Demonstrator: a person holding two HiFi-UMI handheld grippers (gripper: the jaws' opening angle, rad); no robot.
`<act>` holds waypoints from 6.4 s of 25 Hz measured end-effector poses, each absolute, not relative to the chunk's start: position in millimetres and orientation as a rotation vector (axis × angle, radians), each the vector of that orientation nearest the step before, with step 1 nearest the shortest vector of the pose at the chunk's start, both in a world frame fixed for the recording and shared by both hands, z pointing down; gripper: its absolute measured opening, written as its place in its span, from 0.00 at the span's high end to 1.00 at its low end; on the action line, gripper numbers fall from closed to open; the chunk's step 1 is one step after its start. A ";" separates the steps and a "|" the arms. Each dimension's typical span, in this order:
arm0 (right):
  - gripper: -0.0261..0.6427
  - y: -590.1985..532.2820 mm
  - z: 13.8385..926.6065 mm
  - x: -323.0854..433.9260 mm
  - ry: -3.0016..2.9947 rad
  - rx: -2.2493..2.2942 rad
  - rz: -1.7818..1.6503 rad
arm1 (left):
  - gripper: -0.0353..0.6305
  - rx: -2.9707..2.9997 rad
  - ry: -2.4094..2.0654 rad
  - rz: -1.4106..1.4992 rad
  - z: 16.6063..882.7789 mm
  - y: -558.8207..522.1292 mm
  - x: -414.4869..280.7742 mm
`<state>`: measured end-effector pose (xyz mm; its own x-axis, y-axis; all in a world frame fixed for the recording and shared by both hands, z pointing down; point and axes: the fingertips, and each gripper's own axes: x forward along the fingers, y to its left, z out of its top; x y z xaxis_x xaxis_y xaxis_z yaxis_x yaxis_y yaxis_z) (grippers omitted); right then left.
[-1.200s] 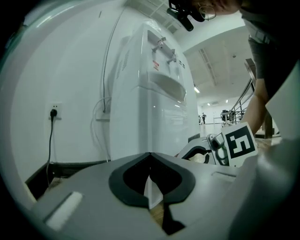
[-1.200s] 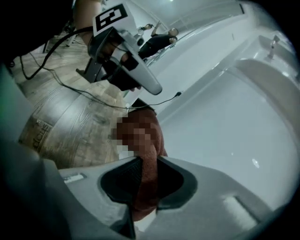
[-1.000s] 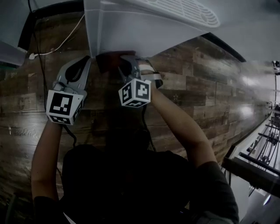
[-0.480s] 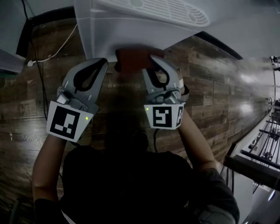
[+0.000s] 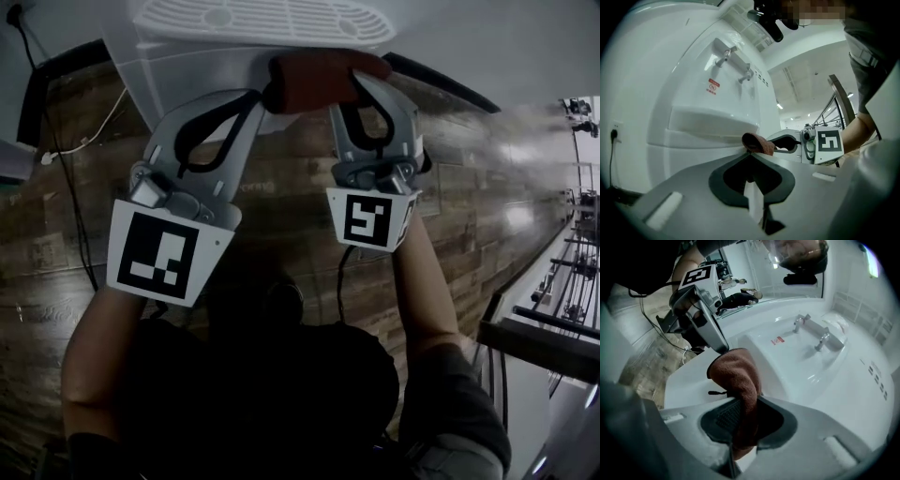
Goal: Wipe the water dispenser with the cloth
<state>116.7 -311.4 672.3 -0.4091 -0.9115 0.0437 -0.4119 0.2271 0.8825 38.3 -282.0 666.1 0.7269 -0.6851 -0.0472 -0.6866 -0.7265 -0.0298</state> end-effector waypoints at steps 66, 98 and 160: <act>0.86 -340.4 636.4 208.9 -2.194 1.876 0.129 | 0.92 -2.977 0.935 -0.129 623.2 -278.9 84.6; 0.86 -366.0 269.0 226.4 -2.372 2.167 -0.501 | 0.92 -2.714 0.945 0.266 332.9 -254.3 60.1; 0.86 5.3 77.9 149.1 -2.389 2.055 0.134 | 0.92 -3.077 1.299 0.143 82.2 -16.4 -71.3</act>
<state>149.1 5.3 77.9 -0.1513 -0.9874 0.0458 -0.9864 0.1478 -0.0726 -71.3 -16.4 82.2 0.6977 -0.7164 -0.0003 -0.6992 -0.6810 0.2174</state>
